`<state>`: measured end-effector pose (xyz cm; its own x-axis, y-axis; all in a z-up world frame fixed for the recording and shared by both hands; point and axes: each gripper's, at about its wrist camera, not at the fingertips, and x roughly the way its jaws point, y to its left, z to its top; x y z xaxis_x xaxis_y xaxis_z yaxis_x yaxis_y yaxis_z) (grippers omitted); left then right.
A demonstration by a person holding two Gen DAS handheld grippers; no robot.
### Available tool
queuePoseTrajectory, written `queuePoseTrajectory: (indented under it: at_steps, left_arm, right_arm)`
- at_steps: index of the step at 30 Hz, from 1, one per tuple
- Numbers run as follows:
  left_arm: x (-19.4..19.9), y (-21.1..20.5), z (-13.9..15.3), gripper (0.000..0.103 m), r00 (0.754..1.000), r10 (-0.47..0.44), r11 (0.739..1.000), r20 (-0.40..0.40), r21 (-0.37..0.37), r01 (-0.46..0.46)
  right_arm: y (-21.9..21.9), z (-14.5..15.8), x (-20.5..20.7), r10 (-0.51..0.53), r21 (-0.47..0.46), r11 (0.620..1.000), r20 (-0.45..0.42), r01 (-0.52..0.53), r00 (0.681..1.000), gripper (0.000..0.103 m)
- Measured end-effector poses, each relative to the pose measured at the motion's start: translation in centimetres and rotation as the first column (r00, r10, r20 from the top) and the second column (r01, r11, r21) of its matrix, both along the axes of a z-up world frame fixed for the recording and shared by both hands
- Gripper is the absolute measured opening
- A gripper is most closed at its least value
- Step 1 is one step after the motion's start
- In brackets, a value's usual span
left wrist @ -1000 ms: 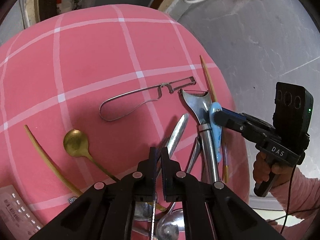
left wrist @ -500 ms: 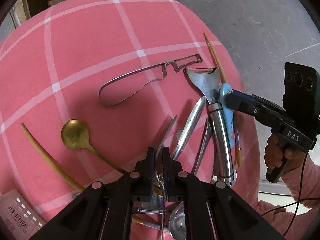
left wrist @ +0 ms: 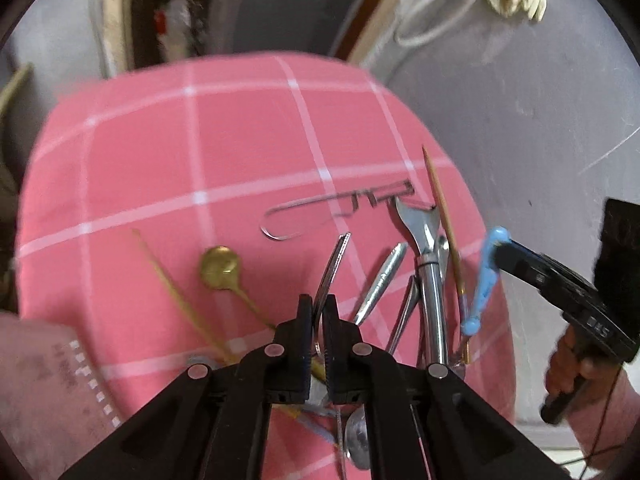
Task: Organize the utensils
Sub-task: 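Lift both held utensils and carry them over the white utensil holder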
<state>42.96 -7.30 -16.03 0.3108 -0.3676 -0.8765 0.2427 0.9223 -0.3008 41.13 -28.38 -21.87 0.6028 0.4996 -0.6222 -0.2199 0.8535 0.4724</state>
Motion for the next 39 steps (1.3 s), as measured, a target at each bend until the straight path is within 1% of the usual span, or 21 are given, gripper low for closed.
queuePoseTrajectory:
  at_steps: [4,5,6,8,10,14,17,21,25,29,31,35,39]
  left_arm:
    - [-2.0,1.7,2.6,0.004,0.993,0.053,0.998,0.108,0.010,-0.054]
    - [-2.8,1.9,3.6,0.004,0.987,0.065,0.997,0.146,0.025,-0.070]
    - [-3.0,2.4,4.1,0.003,0.983,0.071,0.996,0.167,0.035,-0.078]
    - [-3.8,3.1,5.9,0.003,0.969,0.087,0.995,0.230,0.026,-0.095]
    - [-4.3,3.5,7.8,0.003,0.953,0.088,0.994,0.290,0.029,-0.101]
    - [-5.5,3.5,10.4,0.003,0.926,0.091,0.994,0.367,0.016,-0.104]
    - [-6.8,4.6,12.8,0.003,0.901,0.106,0.993,0.420,0.002,-0.117]
    - [-8.1,6.9,15.1,0.003,0.872,0.153,0.987,0.465,-0.034,-0.156]
    - [-8.9,10.0,17.2,0.003,0.842,0.214,0.976,0.496,-0.064,-0.210]
    - [-9.6,13.5,18.9,0.003,0.805,0.267,0.959,0.530,-0.068,-0.274]
    - [-9.8,15.3,19.4,0.003,0.782,0.294,0.948,0.550,-0.062,-0.313]
    - [-10.0,18.0,19.6,0.003,0.743,0.330,0.927,0.582,-0.051,-0.372]
    - [-9.6,19.7,19.2,0.003,0.715,0.349,0.912,0.605,-0.043,-0.409]
  right_arm:
    - [0.4,3.4,-2.9,-0.036,-0.065,0.997,0.097,0.042,0.995,0.008]
    - [0.5,4.4,-3.7,-0.047,-0.087,0.994,0.125,0.058,0.991,0.008]
    - [0.7,5.5,-4.6,-0.059,-0.111,0.991,0.154,0.076,0.986,0.008]
    - [0.9,7.3,-5.8,-0.077,-0.131,0.986,0.202,0.105,0.976,0.008]
    - [1.0,9.1,-7.0,-0.096,-0.137,0.982,0.240,0.132,0.966,0.008]
    - [1.5,12.2,-8.6,-0.126,-0.138,0.975,0.302,0.174,0.945,0.008]
    - [2.3,14.4,-9.6,-0.126,-0.122,0.977,0.341,0.177,0.931,0.008]
    - [4.4,16.8,-10.2,-0.099,-0.113,0.982,0.392,0.155,0.915,0.008]
    - [7.1,19.0,-9.8,-0.051,-0.099,0.990,0.442,0.105,0.896,0.008]
    - [11.1,20.1,-8.5,0.010,-0.093,0.995,0.486,0.041,0.874,0.008]
    - [13.1,20.8,-7.9,0.038,-0.082,0.997,0.504,0.004,0.863,0.008]
    - [16.5,21.1,-6.8,0.082,-0.056,0.996,0.523,-0.062,0.848,0.008]
    - [19.9,20.0,-5.5,0.138,-0.066,0.990,0.508,-0.122,0.850,0.008]
